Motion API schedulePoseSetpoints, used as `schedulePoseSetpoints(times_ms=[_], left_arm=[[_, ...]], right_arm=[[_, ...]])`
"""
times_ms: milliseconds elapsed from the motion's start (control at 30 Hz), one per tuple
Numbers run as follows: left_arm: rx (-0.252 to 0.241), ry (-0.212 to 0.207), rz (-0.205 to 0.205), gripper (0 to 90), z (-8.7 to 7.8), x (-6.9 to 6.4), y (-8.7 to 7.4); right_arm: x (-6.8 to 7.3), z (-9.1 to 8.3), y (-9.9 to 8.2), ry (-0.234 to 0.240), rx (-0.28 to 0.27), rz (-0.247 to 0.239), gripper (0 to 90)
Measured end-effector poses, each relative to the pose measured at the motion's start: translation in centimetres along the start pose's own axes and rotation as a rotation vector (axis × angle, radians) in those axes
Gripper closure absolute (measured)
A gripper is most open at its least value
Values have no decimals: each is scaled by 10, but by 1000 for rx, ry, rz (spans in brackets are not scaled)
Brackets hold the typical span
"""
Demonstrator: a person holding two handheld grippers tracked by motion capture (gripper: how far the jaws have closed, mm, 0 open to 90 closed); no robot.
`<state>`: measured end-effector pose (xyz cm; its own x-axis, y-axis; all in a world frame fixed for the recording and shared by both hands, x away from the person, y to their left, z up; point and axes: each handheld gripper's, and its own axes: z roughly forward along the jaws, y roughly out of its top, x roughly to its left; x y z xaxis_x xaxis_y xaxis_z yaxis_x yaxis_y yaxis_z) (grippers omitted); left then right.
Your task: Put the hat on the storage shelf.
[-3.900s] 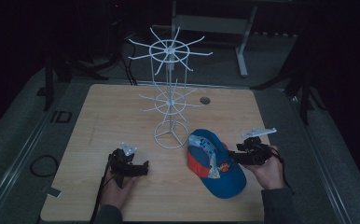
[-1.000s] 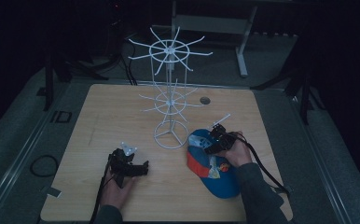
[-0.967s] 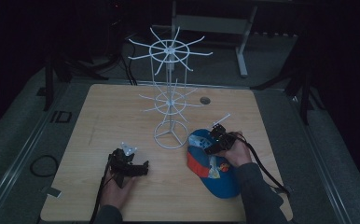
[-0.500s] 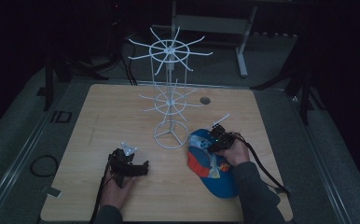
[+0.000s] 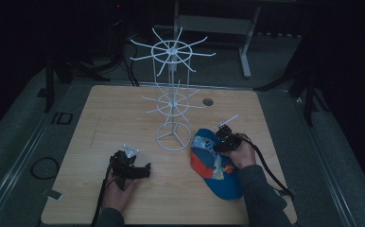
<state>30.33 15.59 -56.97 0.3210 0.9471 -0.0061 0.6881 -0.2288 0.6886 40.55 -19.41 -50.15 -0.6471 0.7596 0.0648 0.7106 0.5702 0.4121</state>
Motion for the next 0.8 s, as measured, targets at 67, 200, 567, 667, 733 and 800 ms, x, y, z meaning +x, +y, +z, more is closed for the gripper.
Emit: schedulePoseSetpoints(times_ms=[67,200,567,667,733,800], left_arm=[[0,0,0,14,0,0,0],[0,0,0,14,0,0,0],[0,1,1,14,0,0,0],[2,0,2,14,0,0,0],[0,0,0,14,0,0,0],[-1,0,-1,14,0,0,0]], right_arm=[[1,-3,-1,-2,-7,-8,877],[2,-10,-3,2,-25,-15,877],[4,-34,-10,10,-87,-17,876],[5,-39,-12,10,-103,-17,876],[6,-43,-13,11,-116,-23,876],[6,-47,-14,9,-125,-26,876]])
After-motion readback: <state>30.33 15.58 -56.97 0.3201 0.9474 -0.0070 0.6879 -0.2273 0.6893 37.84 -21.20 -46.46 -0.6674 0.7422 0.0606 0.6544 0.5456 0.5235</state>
